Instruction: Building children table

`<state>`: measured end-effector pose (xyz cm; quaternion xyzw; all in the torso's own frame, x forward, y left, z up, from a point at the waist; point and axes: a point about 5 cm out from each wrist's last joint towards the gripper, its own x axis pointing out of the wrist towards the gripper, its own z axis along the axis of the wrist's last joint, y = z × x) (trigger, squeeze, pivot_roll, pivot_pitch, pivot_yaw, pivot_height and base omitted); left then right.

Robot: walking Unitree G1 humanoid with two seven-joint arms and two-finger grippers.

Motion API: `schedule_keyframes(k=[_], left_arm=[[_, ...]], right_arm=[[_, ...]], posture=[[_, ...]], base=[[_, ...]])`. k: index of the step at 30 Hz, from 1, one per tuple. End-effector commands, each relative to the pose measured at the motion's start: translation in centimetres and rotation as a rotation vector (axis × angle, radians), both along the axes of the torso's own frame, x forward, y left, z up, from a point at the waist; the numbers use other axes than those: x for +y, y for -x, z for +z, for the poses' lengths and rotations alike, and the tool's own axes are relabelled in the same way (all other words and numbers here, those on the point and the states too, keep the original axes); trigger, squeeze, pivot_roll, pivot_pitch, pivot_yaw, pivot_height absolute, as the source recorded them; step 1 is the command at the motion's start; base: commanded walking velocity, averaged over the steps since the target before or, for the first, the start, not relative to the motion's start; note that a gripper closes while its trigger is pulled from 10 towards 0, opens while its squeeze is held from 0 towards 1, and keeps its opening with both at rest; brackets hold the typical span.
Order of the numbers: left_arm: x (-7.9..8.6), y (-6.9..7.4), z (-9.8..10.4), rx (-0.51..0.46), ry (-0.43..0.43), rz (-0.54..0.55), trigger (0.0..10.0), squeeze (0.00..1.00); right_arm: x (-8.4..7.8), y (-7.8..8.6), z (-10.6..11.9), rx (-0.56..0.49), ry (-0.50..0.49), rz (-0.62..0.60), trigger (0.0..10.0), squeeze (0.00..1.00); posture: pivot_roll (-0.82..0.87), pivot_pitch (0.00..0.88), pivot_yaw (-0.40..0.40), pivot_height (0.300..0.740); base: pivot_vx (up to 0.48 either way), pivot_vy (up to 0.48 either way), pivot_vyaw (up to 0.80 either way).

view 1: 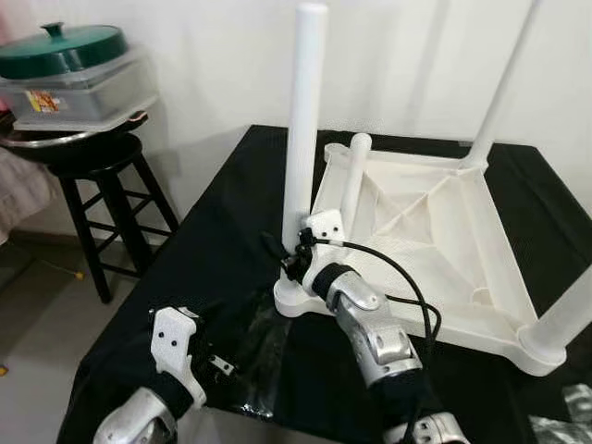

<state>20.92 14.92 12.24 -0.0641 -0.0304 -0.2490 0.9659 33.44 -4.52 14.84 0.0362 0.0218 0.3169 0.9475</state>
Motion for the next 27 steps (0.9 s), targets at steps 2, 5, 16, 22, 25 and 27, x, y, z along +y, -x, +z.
schedule_keyframes(k=[2,5,16,22,25,27], left_arm=[[0.0,0.1,-0.4,0.02,-0.009,-0.021,10.0,0.0],[0.0,0.1,-0.3,0.016,-0.005,-0.004,10.0,0.0],[-0.1,0.1,-0.3,0.016,0.001,-0.006,10.0,0.0],[-0.2,0.1,-0.3,0.011,0.001,-0.003,10.0,0.0],[-0.2,0.0,-0.3,0.01,0.001,-0.002,10.0,0.0],[-0.3,0.0,-0.3,0.01,0.001,-0.001,10.0,0.0]], right_arm=[[0.9,0.2,-2.8,0.173,-0.024,0.04,0.0,0.0],[1.3,0.3,-3.0,0.182,0.008,0.063,10.0,0.0],[0.7,-0.4,-0.3,0.143,0.012,0.146,10.0,1.0],[-0.4,-2.0,1.7,0.096,0.024,0.447,10.0,0.0],[-0.8,-2.4,2.4,0.059,0.057,0.514,10.0,0.0],[-0.9,-2.6,2.6,0.054,0.063,0.525,10.0,0.0]], posture=[[0.0,0.043,0.02,0.74],[0.01,0.039,0.014,0.74],[0.01,0.026,0.006,0.74],[0.02,0.021,-0.002,0.74],[0.03,0.02,-0.002,0.74],[0.03,0.02,-0.002,0.74]], base=[[0.0,0.0,0.0],[0.0,0.0,0.0],[0.0,0.0,0.0],[0.0,0.0,0.0],[0.0,0.0,0.0],[0.0,0.0,0.0]])
